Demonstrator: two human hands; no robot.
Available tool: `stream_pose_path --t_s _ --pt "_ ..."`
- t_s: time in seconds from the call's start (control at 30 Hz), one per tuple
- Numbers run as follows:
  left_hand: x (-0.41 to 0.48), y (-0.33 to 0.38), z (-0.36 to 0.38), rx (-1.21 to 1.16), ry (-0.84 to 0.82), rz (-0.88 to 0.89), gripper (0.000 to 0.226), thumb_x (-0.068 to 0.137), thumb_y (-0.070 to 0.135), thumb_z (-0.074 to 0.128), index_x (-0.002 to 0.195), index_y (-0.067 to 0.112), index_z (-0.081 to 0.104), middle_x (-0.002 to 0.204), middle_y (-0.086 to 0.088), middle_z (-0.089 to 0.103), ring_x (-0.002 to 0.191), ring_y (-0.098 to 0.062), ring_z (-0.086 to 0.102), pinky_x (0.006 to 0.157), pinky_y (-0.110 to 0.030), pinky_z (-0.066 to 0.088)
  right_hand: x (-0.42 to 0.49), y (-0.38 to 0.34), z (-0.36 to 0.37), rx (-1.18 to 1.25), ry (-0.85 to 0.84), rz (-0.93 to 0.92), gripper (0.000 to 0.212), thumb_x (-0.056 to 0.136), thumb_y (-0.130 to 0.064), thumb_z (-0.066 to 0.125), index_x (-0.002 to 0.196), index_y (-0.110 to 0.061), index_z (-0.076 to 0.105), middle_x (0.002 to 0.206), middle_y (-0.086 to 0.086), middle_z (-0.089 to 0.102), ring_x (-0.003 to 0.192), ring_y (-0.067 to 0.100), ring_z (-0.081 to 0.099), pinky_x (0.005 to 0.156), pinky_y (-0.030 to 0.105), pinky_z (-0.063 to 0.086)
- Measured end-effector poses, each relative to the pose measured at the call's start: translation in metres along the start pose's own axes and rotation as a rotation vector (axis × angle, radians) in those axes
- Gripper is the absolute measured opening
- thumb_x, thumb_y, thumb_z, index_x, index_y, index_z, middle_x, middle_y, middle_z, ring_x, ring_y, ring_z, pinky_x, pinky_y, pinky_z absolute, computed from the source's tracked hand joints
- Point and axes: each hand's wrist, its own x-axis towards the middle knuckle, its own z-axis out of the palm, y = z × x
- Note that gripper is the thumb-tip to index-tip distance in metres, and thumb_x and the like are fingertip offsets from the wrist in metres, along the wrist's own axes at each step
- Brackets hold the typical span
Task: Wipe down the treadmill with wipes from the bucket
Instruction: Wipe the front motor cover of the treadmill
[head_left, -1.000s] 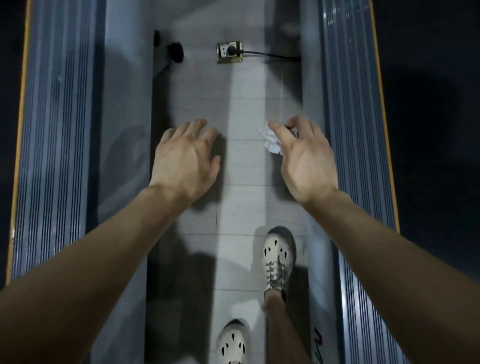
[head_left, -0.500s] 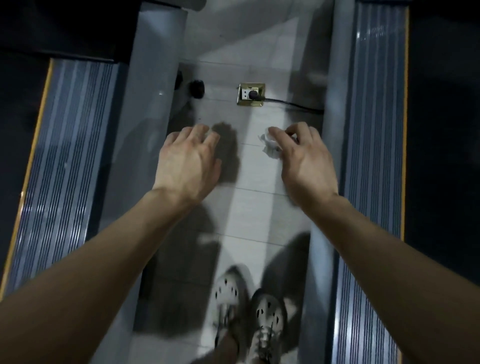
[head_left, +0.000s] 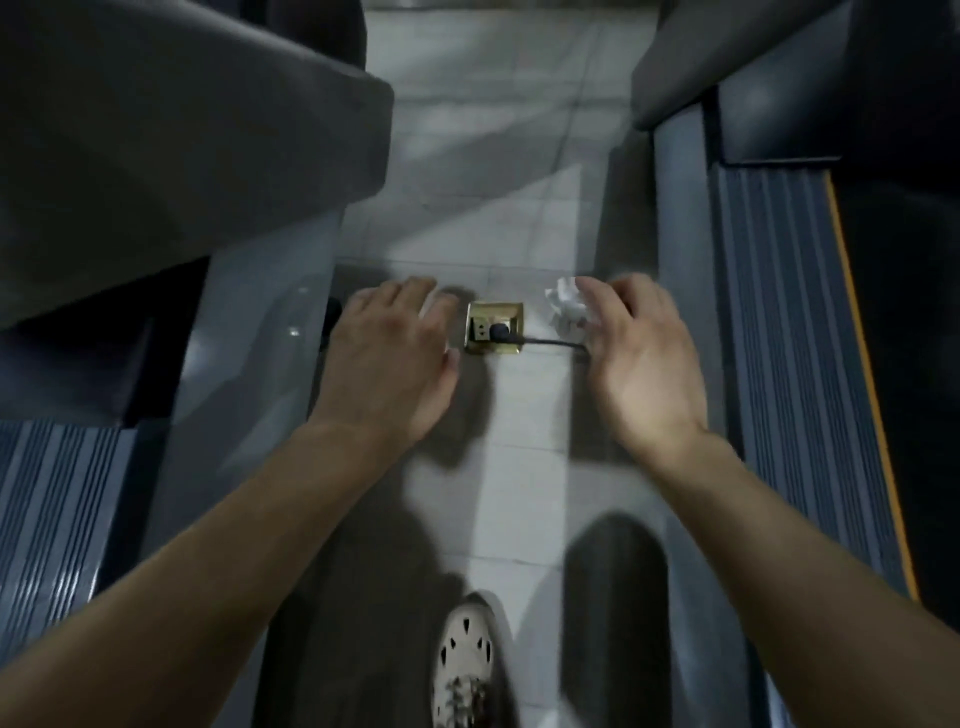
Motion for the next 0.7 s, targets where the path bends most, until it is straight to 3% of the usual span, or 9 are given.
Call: stream_pose_path --t_s 0.2,0.4,0.57,0.7 --pt "0.095 -0.009 0.008 0.010 0.021 -0.050 0.041 0.088 0.031 0.074 0.126 0.015 0.070 0.135 -0.011 0.066 0.120 -0.033 0.064 0.103 -0.047 0.049 0.082 -0.012 0.011 0.024 0.035 -0.025 0.043 0.094 -0.001 0.061 0.135 -0.013 0.060 0.115 0.011 0.057 0.101 0.031 0.053 0.078 0.045 0.051" --pt "0.182 -0.014 0.004 -0.076 0.025 -0.144 0.047 0.090 0.033 0.076 0.132 0.015 0.068 0.142 -0.011 0.064 0.127 -0.033 0.061 0.109 -0.048 0.045 0.165 0.004 0.020 0.049 0.067 -0.020 0.050 0.091 0.003 0.067 0.138 -0.011 0.061 0.123 0.015 0.060 0.104 0.035 0.058 0.078 0.047 0.057" --pt "0.245 -0.038 -0.017 -0.102 0.024 -0.237 0.052 0.097 0.036 0.070 0.144 0.017 0.061 0.154 -0.010 0.055 0.141 -0.029 0.052 0.119 -0.046 0.039 0.244 0.006 0.043 0.138 0.056 0.013 0.046 0.094 -0.003 0.071 0.138 -0.013 0.063 0.123 0.015 0.062 0.110 0.036 0.059 0.082 0.050 0.058" --pt "0.276 -0.086 -0.039 -0.094 0.079 -0.325 0.040 0.100 0.023 0.062 0.139 0.018 0.063 0.141 -0.007 0.060 0.128 -0.027 0.057 0.109 -0.042 0.045 0.299 -0.028 0.056 0.264 0.067 -0.037 0.046 0.095 -0.002 0.069 0.140 -0.011 0.064 0.124 0.015 0.062 0.110 0.035 0.059 0.087 0.051 0.056"
